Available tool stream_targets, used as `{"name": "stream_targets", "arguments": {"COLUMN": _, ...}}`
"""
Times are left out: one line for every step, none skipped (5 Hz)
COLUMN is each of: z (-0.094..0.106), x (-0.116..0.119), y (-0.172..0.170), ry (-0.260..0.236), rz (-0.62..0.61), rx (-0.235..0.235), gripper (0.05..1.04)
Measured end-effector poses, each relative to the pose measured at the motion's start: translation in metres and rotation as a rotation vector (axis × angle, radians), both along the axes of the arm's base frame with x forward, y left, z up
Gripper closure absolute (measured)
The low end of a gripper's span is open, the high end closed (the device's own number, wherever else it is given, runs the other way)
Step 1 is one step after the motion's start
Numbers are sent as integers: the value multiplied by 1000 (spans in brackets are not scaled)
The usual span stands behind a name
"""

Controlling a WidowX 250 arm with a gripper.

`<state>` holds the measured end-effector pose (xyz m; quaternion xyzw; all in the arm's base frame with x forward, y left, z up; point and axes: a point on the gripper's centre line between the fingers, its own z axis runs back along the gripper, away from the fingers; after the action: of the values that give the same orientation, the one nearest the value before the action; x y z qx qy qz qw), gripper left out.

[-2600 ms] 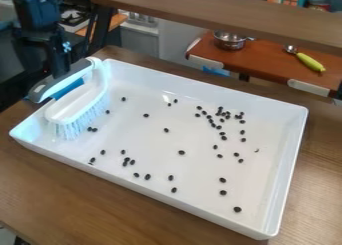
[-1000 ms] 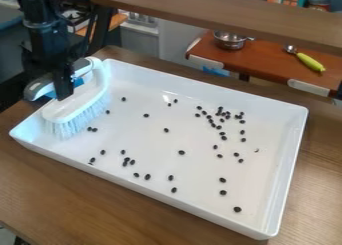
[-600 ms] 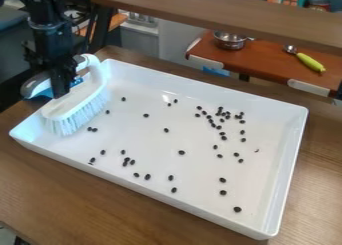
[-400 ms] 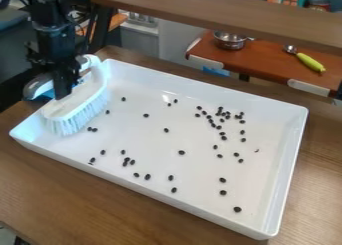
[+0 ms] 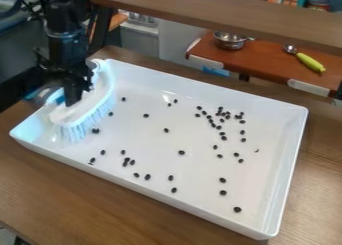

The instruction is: Sweep into pile

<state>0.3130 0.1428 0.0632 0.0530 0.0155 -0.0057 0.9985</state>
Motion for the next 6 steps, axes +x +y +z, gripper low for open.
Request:
{"name": "stream_targets", "arguments": {"z": 0, "x": -1, "y": -29, "ry": 30, "rz": -8, "rx": -20, "gripper": 595}}
{"name": "stream_targets", "arguments": {"z": 0, "x": 1, "y": -60, "ry": 38, "rz": 9, "rx": -20, "gripper": 595}}
{"name": "stream_targets", "arguments": {"z": -1, "x": 5, "y": -95, "ry": 46, "rz": 17, "rx": -21, "gripper": 595}}
{"name": "stream_targets", "arguments": {"z": -2, "x": 12, "y": -127, "ry": 37, "rz": 21, "rx": -19, "gripper": 595}}
{"name": "stream_targets", "arguments": {"z": -3, "x": 19, "y": -159, "ry": 34, "rz": 32, "rx": -33, "gripper": 595}}
{"name": "stream_targets", "arguments": {"z": -3, "x": 23, "y": -201, "ry": 58, "rz": 35, "rx": -64, "gripper": 595}}
